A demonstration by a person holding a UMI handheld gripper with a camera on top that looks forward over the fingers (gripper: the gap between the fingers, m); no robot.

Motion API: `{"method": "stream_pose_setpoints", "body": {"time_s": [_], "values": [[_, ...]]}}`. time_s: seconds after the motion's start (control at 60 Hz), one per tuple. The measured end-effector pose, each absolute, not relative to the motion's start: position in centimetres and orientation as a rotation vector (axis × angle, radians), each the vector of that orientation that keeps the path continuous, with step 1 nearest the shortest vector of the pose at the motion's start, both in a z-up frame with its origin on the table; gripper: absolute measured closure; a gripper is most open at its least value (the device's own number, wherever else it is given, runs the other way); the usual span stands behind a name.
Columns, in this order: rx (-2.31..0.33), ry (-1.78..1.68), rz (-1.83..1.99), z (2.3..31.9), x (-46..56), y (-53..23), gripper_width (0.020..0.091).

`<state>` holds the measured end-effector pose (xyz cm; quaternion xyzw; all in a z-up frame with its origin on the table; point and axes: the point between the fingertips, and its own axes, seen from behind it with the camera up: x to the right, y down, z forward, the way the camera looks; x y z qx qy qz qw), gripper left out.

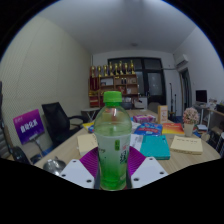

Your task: Pour water

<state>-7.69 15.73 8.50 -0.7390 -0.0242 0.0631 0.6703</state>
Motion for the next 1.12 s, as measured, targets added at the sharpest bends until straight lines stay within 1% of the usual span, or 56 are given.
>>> {"method": "stream_pose_setpoints", "body": {"time_s": [0.05, 0.067, 0.083, 0.1, 0.117, 0.133, 0.183, 0.217, 0.233, 0.25, 0.267, 0.283, 0.367, 0.383, 0.433, 0.45, 0.467, 0.517, 0.567, 0.65, 0.883, 1.117], "values": [[-1.692, -0.066, 0.090, 7.5, -7.2, 16.2, 0.0742], [-1.702, -0.070, 0.075, 7.2, -7.1, 16.4, 0.0701], [-1.698, -0.071, 0.065, 5.7, -8.0, 16.1, 0.0701], [-1.666, -0.080, 0.065, 6.5, -8.1, 16.2, 0.0730], [-1.662, -0.091, 0.066, 5.7, -8.0, 15.5, 0.0733], [-1.668, -0.111, 0.056, 8.0, -6.3, 15.8, 0.0731], [-1.664, -0.118, 0.048, 8.4, -6.3, 15.8, 0.0731], [-1.666, -0.115, 0.047, 8.6, -6.2, 15.8, 0.0720], [-1.665, -0.115, 0.048, 8.7, -6.2, 15.8, 0.0694], [-1.664, -0.112, 0.050, 8.6, -6.1, 15.6, 0.0696], [-1.665, -0.109, 0.053, 8.5, -6.1, 15.6, 0.0678], [-1.668, -0.103, 0.058, 8.5, -6.0, 15.5, 0.0633], [-1.703, -0.065, 0.083, 8.0, -5.8, 15.1, 0.0540], [-1.715, -0.059, 0.086, 7.9, -5.7, 15.0, 0.0509], [-1.742, -0.047, 0.110, 7.8, -5.6, 14.5, 0.0359], [-1.739, -0.038, 0.121, 7.4, -6.0, 14.3, 0.0310], [-1.740, -0.034, 0.133, 8.1, -5.4, 13.9, 0.0261], [-1.738, -0.018, 0.151, 8.6, -4.9, 12.9, 0.0249], [-1.734, -0.011, 0.141, 9.1, -4.5, 11.5, 0.0266], [-1.721, -0.024, 0.106, 10.6, -3.5, 8.5, 0.0269], [-1.657, -0.065, 0.114, 15.0, -3.4, -4.9, 0.0269], [-1.655, -0.084, 0.141, 16.3, -4.1, -16.3, 0.0269]]}}
